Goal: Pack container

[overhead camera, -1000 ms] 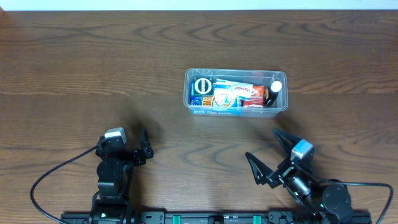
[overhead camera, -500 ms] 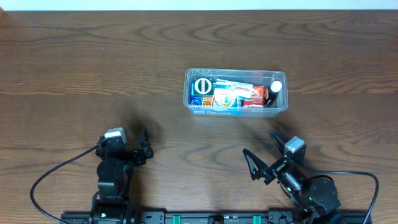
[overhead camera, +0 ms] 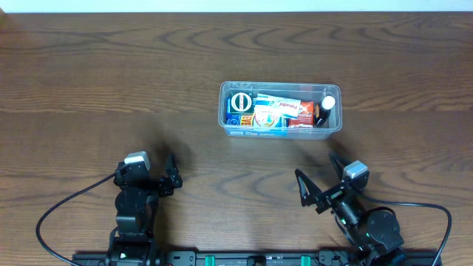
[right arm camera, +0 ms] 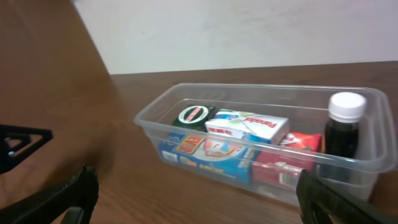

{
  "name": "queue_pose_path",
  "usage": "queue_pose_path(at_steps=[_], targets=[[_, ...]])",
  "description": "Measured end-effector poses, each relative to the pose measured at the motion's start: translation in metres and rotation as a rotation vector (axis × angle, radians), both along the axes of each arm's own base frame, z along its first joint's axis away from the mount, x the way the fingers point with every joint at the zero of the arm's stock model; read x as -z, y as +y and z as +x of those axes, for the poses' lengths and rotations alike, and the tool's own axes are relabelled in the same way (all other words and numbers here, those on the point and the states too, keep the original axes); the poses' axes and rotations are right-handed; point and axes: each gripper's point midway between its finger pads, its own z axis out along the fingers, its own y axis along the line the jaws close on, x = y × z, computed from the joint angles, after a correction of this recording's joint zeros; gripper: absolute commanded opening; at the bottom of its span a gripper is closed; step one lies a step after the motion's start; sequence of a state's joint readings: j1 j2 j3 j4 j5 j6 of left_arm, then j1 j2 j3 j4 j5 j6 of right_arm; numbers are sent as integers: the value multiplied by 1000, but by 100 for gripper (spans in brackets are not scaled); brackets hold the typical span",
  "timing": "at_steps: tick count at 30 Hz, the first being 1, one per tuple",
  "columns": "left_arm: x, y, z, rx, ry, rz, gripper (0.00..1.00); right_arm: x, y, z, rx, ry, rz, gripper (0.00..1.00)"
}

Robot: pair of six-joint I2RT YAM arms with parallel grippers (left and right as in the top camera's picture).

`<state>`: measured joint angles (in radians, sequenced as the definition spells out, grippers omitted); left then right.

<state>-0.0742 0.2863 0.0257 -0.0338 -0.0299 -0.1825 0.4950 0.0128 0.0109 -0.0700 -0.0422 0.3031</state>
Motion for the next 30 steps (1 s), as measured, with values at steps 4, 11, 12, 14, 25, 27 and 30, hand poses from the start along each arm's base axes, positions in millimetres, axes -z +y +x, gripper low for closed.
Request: queue_pose_path(at_steps=[4,11,12,14,25,27,30], targets=[[0,0,0,0,0,0,98,0,-2,1,17,-1,-1,99],[0,0,0,0,0,0,98,0,-3,2,21,0,-2,99],[0,0,0,0,0,0,98,0,-3,2,22,0,-2,99],[0,0,0,0,0,0,98,0,-4,2,24,0,-2,99],[0,0,0,0,0,0,98,0,-39,18,179,-45,-98,99],[0,0,0,0,0,0,98,0,-55,23,241,-59,-140,99],[0,0,0,0,0,0,98,0,-77,29,326,-77,-206,99]])
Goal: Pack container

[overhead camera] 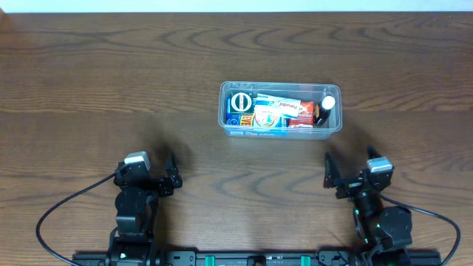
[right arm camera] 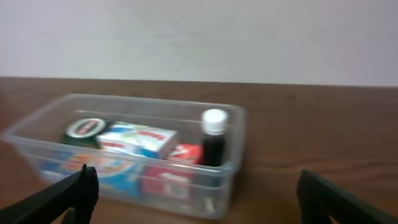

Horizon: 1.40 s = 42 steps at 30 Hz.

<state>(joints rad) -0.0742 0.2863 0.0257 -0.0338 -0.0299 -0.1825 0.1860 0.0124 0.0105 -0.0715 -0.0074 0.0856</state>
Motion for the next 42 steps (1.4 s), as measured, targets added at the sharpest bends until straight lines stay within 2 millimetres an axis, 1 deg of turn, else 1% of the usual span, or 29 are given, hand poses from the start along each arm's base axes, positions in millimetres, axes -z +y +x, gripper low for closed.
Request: queue_pose_path(at_steps=[3,8,10,14,16,42], targets=[[0,0,0,0,0,0,98,0,-11,2,38,-14,-83,99],[0,0,0,0,0,0,98,0,-13,2,37,-35,-212,99],[0,0,0,0,0,0,98,0,-16,3,47,-40,-244,99],[0,0,0,0,0,0,98,0,-31,4,106,-36,-279,99],[0,0,0,0,0,0,98,0,-35,4,121,-35,-288,99],[0,0,0,0,0,0,98,0,-35,4,120,-37,-303,99]])
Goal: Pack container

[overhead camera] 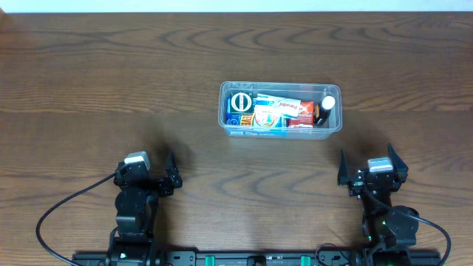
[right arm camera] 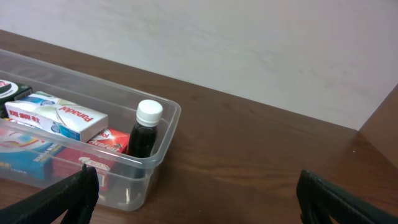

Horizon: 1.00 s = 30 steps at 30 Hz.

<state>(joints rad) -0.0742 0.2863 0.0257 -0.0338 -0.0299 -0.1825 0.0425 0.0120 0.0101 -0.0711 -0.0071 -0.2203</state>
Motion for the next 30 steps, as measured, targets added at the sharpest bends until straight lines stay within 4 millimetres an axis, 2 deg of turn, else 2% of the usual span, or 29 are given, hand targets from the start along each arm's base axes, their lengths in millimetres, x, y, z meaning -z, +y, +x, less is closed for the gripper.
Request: queue_pose_path(at_steps=[9,22,30], targets=[[-6,0,0,2,-25,3,98,0,0,0,0,0,0,99],[-60,0,-2,40,-262,139,98,0,0,0,0,0,0,99],[-62,-7,-3,95,-272,185,98,0,0,0,0,0,0,99]])
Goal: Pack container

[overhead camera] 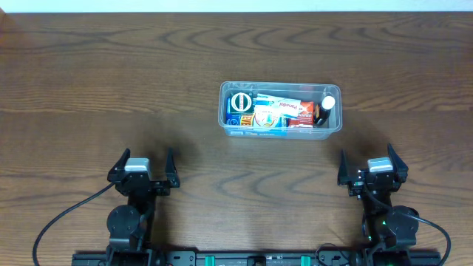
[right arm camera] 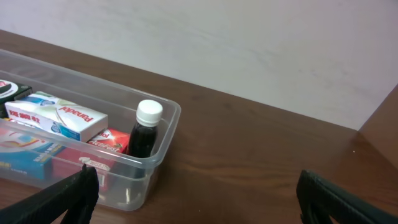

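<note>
A clear plastic container sits at the table's middle right, filled with a round green tin, a white Panadol box, blue and red packets and a dark bottle with a white cap. In the right wrist view the container shows at the left, with the bottle standing at its near end. My right gripper rests open near the front edge, right of the container, holding nothing. My left gripper rests open at the front left, far from the container.
Brown wooden table all round. A pale wall rises behind the table's far edge in the right wrist view. Cables loop from both arm bases at the front edge.
My left gripper has turned from angled rightward to facing straight ahead, and its fingers now stand wide apart. The right gripper and the container have not moved.
My right gripper was open below the container, angled left toward it. It then stood further right, and later squared up at the front right. The left gripper stayed still until it straightened just now. The container's contents stayed the same throughout.
</note>
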{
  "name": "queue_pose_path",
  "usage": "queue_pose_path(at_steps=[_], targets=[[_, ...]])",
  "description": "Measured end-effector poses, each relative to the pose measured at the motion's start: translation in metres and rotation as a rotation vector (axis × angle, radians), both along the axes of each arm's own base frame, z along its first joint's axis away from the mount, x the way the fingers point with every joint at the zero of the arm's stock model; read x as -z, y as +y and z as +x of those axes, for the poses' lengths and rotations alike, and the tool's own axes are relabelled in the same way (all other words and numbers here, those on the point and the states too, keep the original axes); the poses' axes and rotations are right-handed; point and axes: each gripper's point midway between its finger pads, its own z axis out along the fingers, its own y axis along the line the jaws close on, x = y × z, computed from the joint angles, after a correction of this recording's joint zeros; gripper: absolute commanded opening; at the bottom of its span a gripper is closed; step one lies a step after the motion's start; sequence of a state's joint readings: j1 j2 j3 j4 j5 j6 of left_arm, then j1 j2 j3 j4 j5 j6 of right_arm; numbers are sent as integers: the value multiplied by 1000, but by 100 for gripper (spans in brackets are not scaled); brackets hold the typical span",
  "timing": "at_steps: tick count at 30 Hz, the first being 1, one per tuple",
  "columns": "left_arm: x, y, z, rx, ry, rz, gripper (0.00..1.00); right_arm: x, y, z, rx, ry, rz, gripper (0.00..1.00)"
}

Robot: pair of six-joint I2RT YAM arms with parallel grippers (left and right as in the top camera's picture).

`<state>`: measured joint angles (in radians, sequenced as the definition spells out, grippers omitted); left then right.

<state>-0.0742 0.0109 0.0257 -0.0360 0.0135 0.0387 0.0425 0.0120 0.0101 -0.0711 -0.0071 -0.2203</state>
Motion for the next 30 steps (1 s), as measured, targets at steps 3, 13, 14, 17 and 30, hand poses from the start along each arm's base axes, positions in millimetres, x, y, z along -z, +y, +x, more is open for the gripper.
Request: queue_pose_path(at_steps=[3,13,14,17,30], targets=[[0,-3,0,20,1,21,98,0,0,0,0,0,0,99],[1,-6,0,39,0,41,98,0,0,0,0,0,0,99],[1,-6,0,39,0,41,98,0,0,0,0,0,0,99],[1,-2,0,23,1,41,98,0,0,0,0,0,0,99],[1,6,0,-11,2,41,98,0,0,0,0,0,0,99]])
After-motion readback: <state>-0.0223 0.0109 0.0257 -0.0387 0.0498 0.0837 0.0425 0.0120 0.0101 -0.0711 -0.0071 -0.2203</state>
